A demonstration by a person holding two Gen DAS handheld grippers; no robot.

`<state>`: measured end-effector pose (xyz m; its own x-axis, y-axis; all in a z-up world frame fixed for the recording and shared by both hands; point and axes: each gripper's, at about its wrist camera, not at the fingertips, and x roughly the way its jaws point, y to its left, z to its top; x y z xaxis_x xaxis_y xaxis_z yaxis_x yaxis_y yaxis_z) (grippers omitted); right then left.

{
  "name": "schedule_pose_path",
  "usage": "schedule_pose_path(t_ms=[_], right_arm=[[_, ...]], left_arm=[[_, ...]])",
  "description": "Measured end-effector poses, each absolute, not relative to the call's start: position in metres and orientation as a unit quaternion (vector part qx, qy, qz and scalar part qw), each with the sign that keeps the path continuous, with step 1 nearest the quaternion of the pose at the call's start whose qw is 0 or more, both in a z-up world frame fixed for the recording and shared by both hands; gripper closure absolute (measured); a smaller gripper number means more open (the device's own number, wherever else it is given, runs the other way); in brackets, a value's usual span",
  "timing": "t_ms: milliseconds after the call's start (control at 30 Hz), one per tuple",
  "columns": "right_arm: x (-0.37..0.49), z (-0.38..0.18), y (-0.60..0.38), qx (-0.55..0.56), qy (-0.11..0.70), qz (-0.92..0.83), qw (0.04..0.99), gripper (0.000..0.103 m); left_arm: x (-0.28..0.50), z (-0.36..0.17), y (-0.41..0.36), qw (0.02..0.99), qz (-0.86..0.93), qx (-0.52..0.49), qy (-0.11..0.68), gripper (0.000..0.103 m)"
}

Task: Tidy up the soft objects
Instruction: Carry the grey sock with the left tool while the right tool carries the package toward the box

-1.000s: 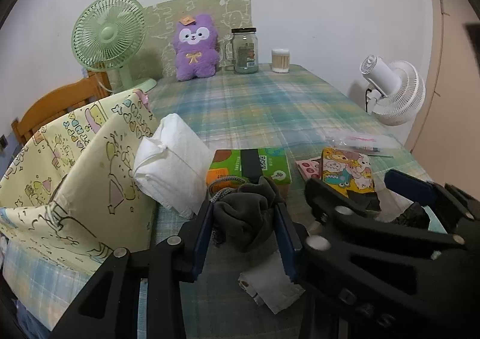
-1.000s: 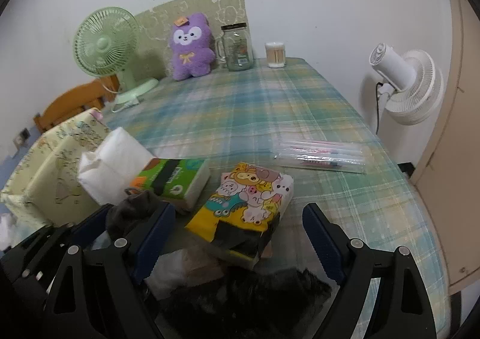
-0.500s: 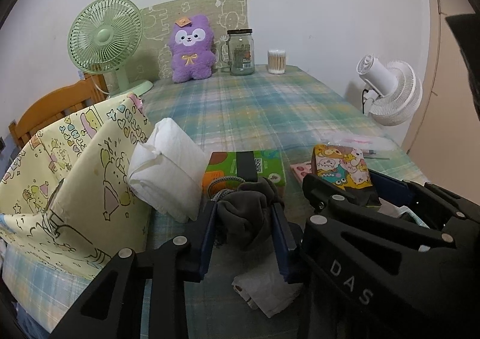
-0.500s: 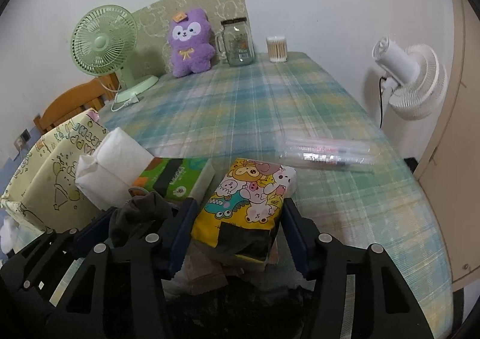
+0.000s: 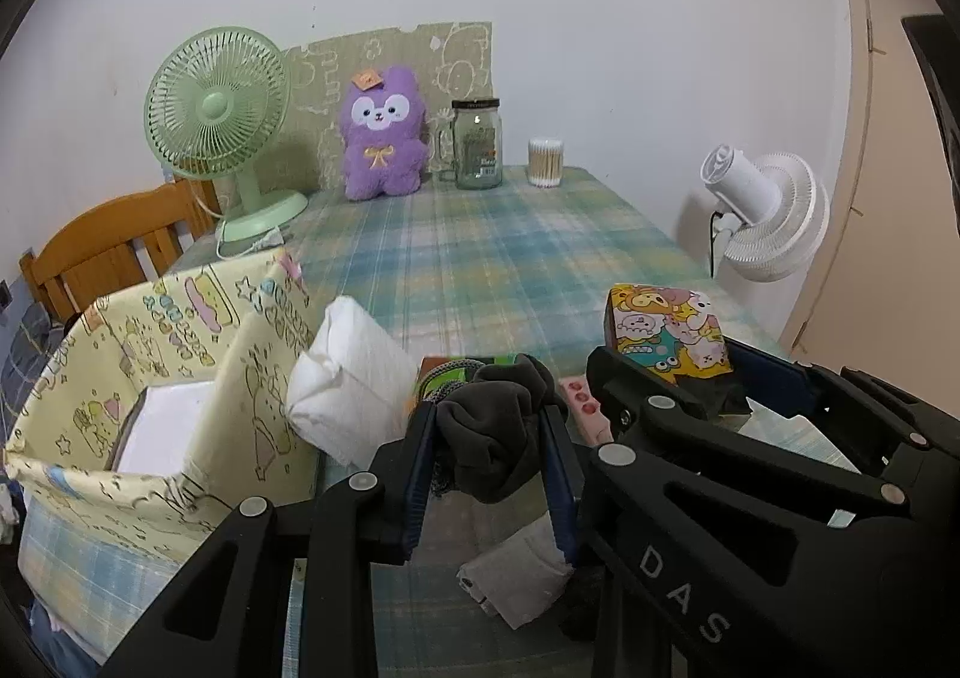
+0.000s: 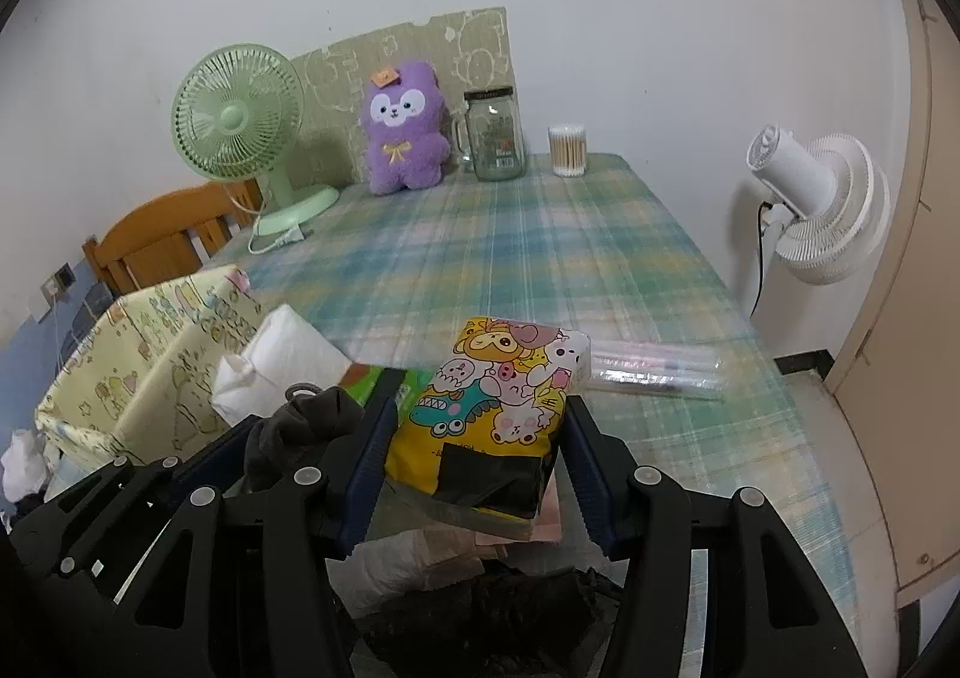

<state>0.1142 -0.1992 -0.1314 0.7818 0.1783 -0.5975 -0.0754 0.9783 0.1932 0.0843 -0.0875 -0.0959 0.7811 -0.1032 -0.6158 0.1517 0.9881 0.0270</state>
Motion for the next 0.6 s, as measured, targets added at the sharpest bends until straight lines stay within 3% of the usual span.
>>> schedule_pose_path(t_ms=[600], right_arm=[[0.105,-0.085,-0.205,0.079,0.293,0.044,0.952,0.044]], left_arm=[[0.082,-0.053,-0.090,0.948,-0.082,0.031,0.305,0.070]])
